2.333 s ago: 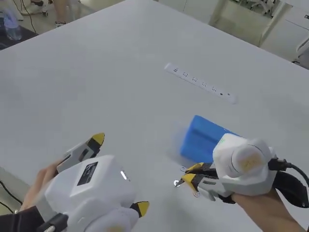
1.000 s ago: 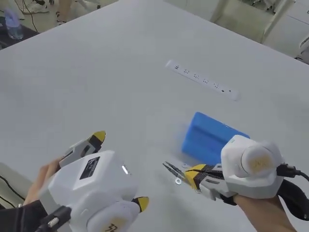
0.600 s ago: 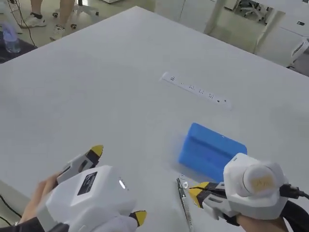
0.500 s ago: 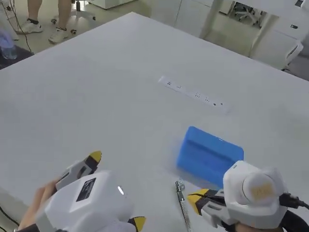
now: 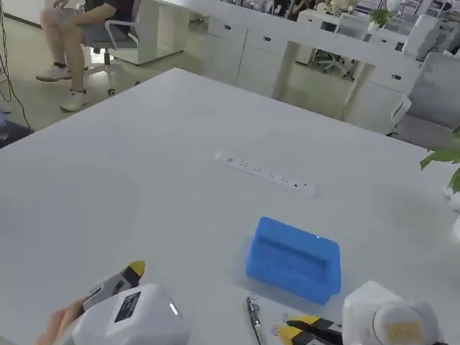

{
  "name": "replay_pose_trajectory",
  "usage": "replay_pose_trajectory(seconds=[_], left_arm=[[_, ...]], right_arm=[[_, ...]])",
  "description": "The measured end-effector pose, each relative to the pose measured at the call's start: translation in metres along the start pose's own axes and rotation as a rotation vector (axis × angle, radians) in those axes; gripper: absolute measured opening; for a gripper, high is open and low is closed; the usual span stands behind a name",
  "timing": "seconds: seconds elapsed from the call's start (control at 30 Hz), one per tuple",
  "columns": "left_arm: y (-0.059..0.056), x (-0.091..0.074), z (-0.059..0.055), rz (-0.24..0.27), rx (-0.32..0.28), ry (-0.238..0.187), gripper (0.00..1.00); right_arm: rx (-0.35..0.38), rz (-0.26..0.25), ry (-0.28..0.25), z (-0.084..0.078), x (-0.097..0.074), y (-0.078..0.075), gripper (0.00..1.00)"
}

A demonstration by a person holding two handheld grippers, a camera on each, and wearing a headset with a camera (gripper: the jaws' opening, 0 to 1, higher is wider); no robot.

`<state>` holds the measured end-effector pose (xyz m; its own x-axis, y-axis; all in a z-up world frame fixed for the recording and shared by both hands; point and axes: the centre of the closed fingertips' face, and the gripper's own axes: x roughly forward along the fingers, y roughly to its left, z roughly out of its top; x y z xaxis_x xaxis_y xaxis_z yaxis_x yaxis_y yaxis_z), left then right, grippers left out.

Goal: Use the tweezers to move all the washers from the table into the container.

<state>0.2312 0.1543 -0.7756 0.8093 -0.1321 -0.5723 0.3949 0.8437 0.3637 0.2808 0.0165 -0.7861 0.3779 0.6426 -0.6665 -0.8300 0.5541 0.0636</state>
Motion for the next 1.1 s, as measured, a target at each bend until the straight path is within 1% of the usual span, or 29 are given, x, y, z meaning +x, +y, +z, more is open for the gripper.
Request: replay_pose_trajectory(seconds=[0.1,0.2,0.27,0.37,0.43,0.5,0.53,0.6,0.63,0.67,0.7,0.73,0.77,0.8,0.83,0.87,0.93,0.97,1.0,1.1], left_arm=[[-0.003,-0.001,0.002,-0.003,0.028,-0.004,0.86],[-0.004,0.0,0.002,-0.005,0.043,-0.002,0.86],[-0.005,-0.001,0.002,-0.008,0.05,-0.002,0.85],[-0.008,-0.001,0.003,-0.026,0.045,-0.007,0.8],[-0.01,-0.001,0.003,-0.043,0.034,-0.007,0.79],[-0.014,-0.001,0.005,-0.076,0.023,-0.014,0.78],[-0.018,-0.002,0.008,-0.1,0.024,-0.024,0.77],[-0.021,-0.003,0.012,-0.117,0.031,-0.035,0.76],[-0.025,-0.004,0.012,-0.147,0.042,-0.03,0.76],[-0.028,-0.003,0.013,-0.166,0.052,-0.027,0.76],[-0.034,-0.003,0.017,-0.2,0.072,-0.039,0.75],[-0.04,-0.003,0.019,-0.242,0.084,-0.043,0.75],[-0.048,-0.003,0.021,-0.291,0.089,-0.035,0.74],[-0.05,-0.002,0.023,-0.308,0.094,-0.034,0.74],[-0.054,-0.001,0.026,-0.332,0.116,-0.031,0.74],[-0.057,0.001,0.028,-0.35,0.133,-0.033,0.74],[-0.063,0.005,0.03,-0.376,0.166,-0.022,0.71],[-0.064,0.006,0.03,-0.384,0.171,-0.02,0.68],[-0.068,0.008,0.031,-0.409,0.19,-0.012,0.66],[-0.074,0.013,0.037,-0.436,0.221,-0.011,0.6]], right_arm=[[0.011,-0.023,0.007,-0.01,-0.002,0.001,0.11],[0.023,-0.032,0.015,-0.018,-0.003,0.003,0.13],[0.018,-0.052,0.02,-0.023,-0.006,0.003,0.12],[0.035,-0.068,0.004,-0.025,-0.012,0.004,0.13],[0.051,-0.081,-0.013,-0.025,-0.017,0.004,0.14],[0.066,-0.094,-0.033,-0.025,-0.022,0.005,0.14],[0.071,-0.097,-0.039,-0.028,-0.025,0.005,0.14],[0.071,-0.109,-0.044,-0.03,-0.028,0.004,0.15],[0.073,-0.112,-0.047,-0.031,-0.03,0.003,0.14],[0.083,-0.114,-0.054,-0.031,-0.032,0.002,0.14],[0.1,-0.121,-0.068,-0.03,-0.034,0.0,0.14],[0.108,-0.124,-0.075,-0.029,-0.035,0.0,0.14],[0.116,-0.132,-0.084,-0.029,-0.038,-0.001,0.14],[0.122,-0.139,-0.091,-0.028,-0.039,-0.002,0.13],[0.131,-0.145,-0.098,-0.029,-0.04,-0.003,0.13],[0.138,-0.146,-0.1,-0.03,-0.041,-0.003,0.13],[0.148,-0.15,-0.101,-0.034,-0.042,-0.003,0.12],[0.149,-0.151,-0.1,-0.035,-0.043,-0.003,0.12],[0.148,-0.154,-0.098,-0.036,-0.044,-0.003,0.12],[0.16,-0.165,-0.108,-0.036,-0.047,-0.006,0.11]])
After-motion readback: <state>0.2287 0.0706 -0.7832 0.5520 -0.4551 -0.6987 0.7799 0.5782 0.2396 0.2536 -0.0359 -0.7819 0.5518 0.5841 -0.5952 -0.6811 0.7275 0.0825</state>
